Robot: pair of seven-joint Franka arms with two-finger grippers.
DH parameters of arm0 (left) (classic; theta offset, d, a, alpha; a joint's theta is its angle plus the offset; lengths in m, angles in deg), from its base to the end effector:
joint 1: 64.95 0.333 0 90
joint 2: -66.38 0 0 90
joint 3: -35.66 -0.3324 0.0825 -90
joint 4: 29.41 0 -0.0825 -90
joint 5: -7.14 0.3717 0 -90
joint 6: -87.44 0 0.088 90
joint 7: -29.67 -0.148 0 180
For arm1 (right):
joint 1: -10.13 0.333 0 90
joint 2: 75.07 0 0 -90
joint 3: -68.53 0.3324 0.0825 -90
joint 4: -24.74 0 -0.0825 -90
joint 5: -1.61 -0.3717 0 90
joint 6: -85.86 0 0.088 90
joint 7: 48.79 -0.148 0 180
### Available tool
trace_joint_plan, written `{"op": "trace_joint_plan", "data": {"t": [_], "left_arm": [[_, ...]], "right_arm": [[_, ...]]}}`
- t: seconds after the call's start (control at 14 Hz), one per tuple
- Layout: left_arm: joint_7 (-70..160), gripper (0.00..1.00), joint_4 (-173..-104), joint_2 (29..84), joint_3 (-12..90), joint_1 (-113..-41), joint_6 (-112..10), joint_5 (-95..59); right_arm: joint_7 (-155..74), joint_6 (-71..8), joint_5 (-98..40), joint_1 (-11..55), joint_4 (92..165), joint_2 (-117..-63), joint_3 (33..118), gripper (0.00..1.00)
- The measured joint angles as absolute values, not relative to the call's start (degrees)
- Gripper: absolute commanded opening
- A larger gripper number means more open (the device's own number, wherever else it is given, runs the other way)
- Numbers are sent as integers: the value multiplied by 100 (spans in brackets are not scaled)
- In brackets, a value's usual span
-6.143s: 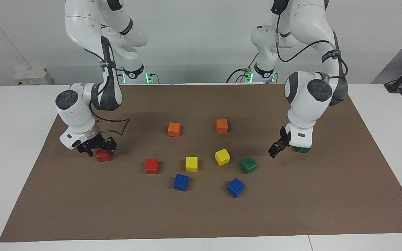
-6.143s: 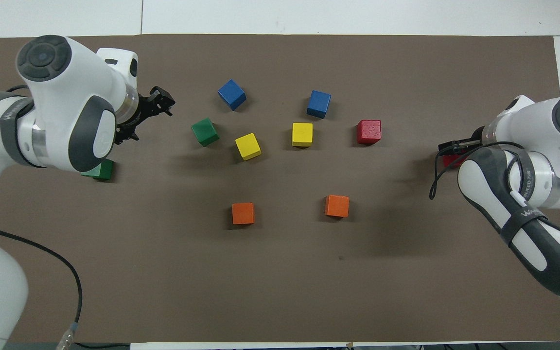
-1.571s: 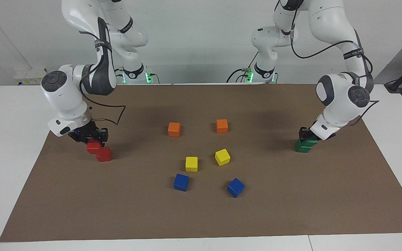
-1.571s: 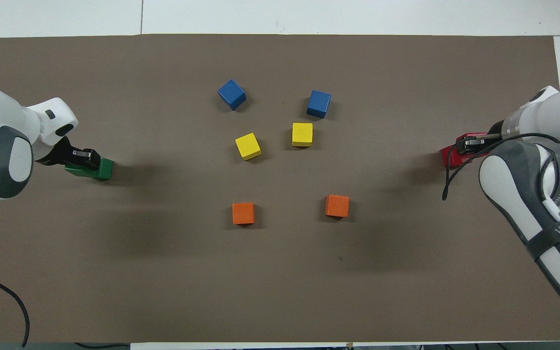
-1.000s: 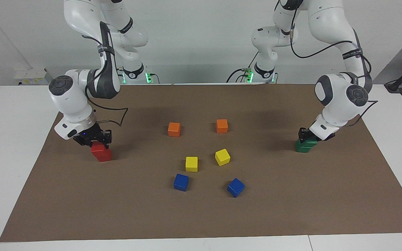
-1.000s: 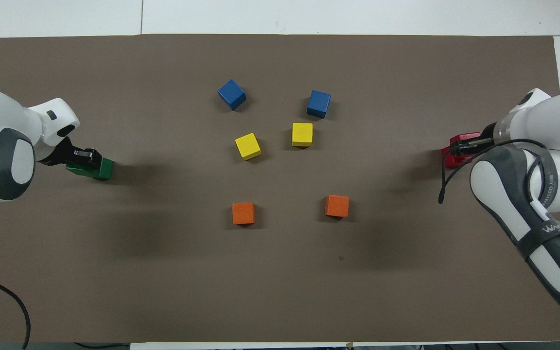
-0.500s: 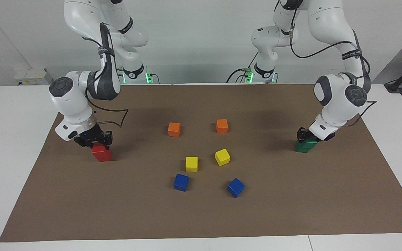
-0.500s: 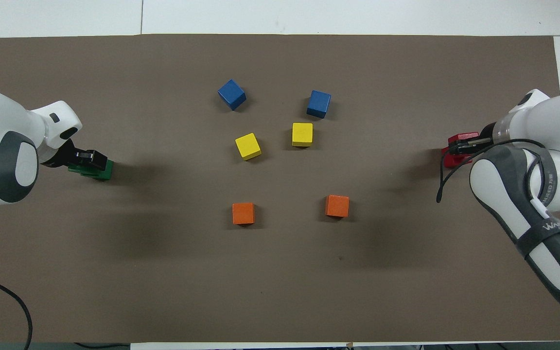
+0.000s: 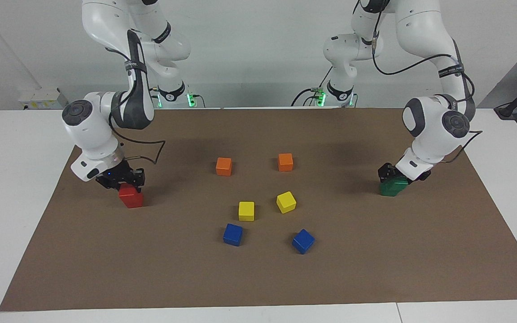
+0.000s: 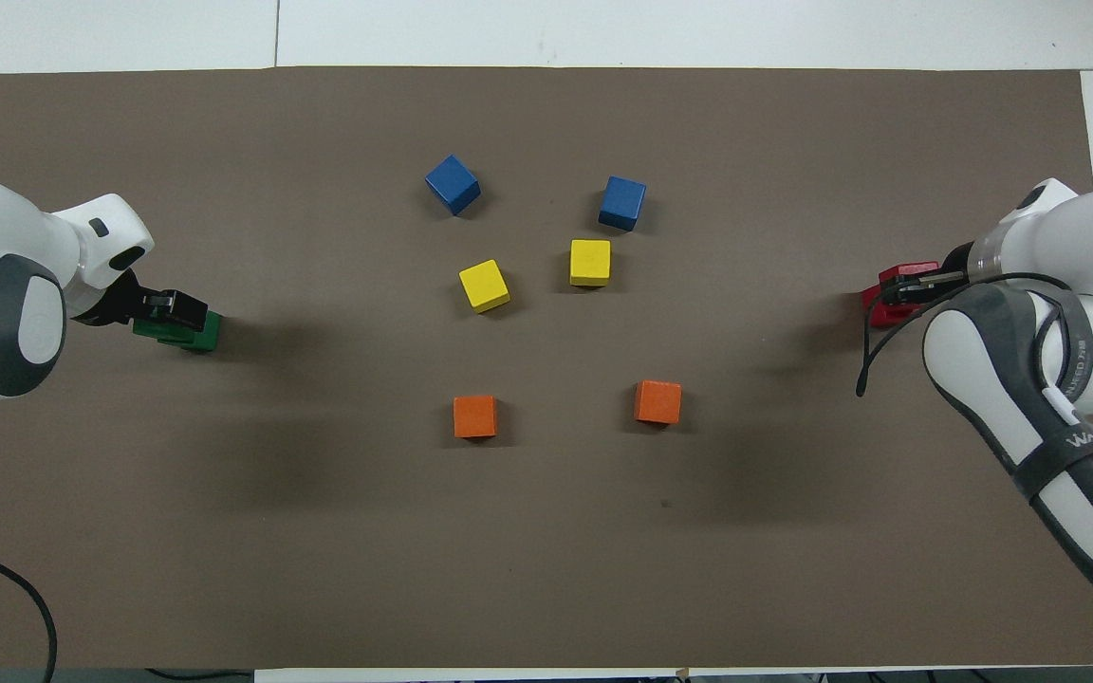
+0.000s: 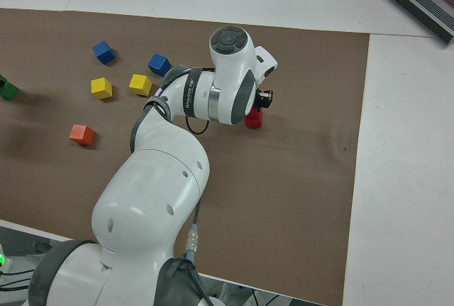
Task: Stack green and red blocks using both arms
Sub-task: 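Lower and hold both cubes on their stacks with both grippers, then open the left gripper and draw it back from the green stack, then open the right gripper and draw it back from the red stack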
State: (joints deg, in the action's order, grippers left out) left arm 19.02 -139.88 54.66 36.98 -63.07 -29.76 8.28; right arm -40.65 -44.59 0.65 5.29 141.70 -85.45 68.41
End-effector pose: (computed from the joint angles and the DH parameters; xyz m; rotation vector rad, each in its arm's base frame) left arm 0.5816 0.0079 0.3585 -3.1210 0.2906 0.1377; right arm 0.5804 -0.0494 0.3422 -3.1332 -0.0705 -0.0868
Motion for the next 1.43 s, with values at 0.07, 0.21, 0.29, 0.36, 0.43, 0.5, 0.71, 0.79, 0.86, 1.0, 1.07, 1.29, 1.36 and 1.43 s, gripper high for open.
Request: {"op": "trace_joint_plan", "data": {"t": [0.07,0.21,0.29,0.36,0.43,0.5,0.71,0.79,0.86,1.0,1.07,1.29,1.36,1.43], "left_arm": [[1902,100,-13907,5583,3695,-6306,-2799,828],[1902,100,-13825,5895,3677,-6300,-2448,828],[1902,100,-13821,6056,3667,-6299,-2289,828],[1904,100,-13821,6209,3657,-6296,-2152,828],[1909,100,-13819,6342,3649,-6292,-2031,828],[1912,100,-13814,6499,3635,-6285,-1897,827],[1916,100,-13655,6939,3622,-6235,-1345,826],[1916,100,-13500,7026,3622,-6234,-1070,826],[1917,100,-13357,7068,3630,-6234,-857,825],[1986,100,-13180,7079,3666,-6239,-598,825],[2038,100,-13116,7076,3686,-6244,-512,824],[2099,100,-12766,7019,3708,-6246,-193,821],[2110,100,-12645,6986,3708,-6246,-111,820],[2131,100,-12550,6954,3707,-6256,-41,814]], "right_arm": [[-4065,-4459,65,496,14171,-8545,6837,0],[-4065,-4459,65,475,14179,-8544,6837,0],[-4065,-4459,65,475,14187,-8545,6843,0],[-4065,-4459,65,476,14195,-8545,6855,0],[-4065,-4459,65,478,14202,-8545,6868,0],[-4065,-4459,65,484,14210,-8544,6877,0],[-4065,-4460,65,501,14247,-8544,6878,0],[-4065,-4460,65,503,14272,-8544,6878,0],[-4065,-4474,65,503,14286,-8541,6878,0],[-4065,-4476,65,503,14289,-8539,6878,0],[-4065,-4476,65,503,14289,-8539,6878,0],[-4065,-4477,65,503,14290,-8538,6878,39],[-4065,-4478,65,504,14290,-8539,6878,99],[-4067,-4479,64,508,14290,-8539,6878,100]]}}
